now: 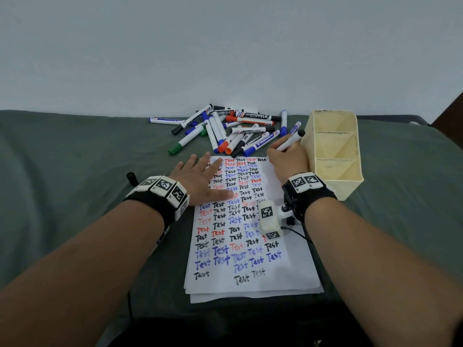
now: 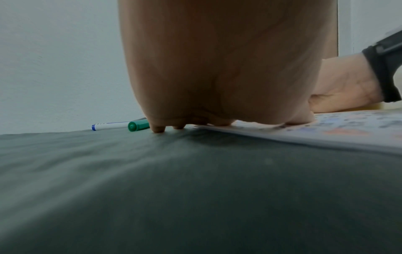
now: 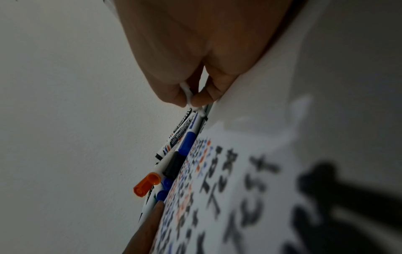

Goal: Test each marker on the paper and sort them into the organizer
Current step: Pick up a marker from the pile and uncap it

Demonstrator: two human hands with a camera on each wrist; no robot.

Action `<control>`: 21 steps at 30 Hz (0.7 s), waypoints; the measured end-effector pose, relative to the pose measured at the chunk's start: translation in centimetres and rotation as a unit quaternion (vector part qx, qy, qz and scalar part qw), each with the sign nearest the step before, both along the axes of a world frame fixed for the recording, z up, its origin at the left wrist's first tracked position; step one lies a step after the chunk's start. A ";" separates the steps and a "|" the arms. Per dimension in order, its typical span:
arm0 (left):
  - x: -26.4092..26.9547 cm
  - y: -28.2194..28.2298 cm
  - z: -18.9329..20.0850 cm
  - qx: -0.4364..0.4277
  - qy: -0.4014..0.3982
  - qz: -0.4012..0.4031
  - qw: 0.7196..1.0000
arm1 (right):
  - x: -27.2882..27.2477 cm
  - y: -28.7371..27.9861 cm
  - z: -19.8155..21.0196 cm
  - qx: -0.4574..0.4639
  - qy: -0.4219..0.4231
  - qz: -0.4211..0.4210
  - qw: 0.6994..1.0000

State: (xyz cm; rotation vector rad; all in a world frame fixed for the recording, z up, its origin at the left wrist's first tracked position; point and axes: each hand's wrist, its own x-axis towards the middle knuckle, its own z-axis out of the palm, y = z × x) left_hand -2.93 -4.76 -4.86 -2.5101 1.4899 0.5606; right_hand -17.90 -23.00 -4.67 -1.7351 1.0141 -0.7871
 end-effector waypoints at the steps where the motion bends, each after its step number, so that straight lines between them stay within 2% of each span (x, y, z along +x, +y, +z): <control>1: 0.0 0.0 0.0 0.000 0.000 0.000 1.000 | 0.0 0.0 0.0 0.001 -0.001 -0.004 1.000; 6: -0.1 0.1 0.1 0.001 0.000 -0.001 1.000 | 0.1 0.0 0.1 0.009 -0.027 -0.016 0.999; 11: 0.1 0.1 -0.2 -0.001 0.001 -0.006 1.000 | 0.2 0.2 0.4 0.058 -0.078 -0.035 0.995; 14: 0.4 0.3 -0.2 -0.015 0.012 -0.006 1.000 | 0.1 1.1 0.7 0.087 -0.106 -0.007 0.991; 18: 0.5 0.9 0.5 -0.131 0.082 0.051 0.987 | -0.4 2.9 1.2 0.127 -0.153 0.051 0.979; 19: 0.4 1.0 0.7 -0.163 0.080 0.060 0.982 | -0.7 3.4 1.5 0.134 -0.157 0.066 0.976; 21: 0.3 1.2 1.1 -0.210 0.020 0.054 0.976 | -1.1 4.4 1.9 0.140 -0.155 0.102 0.973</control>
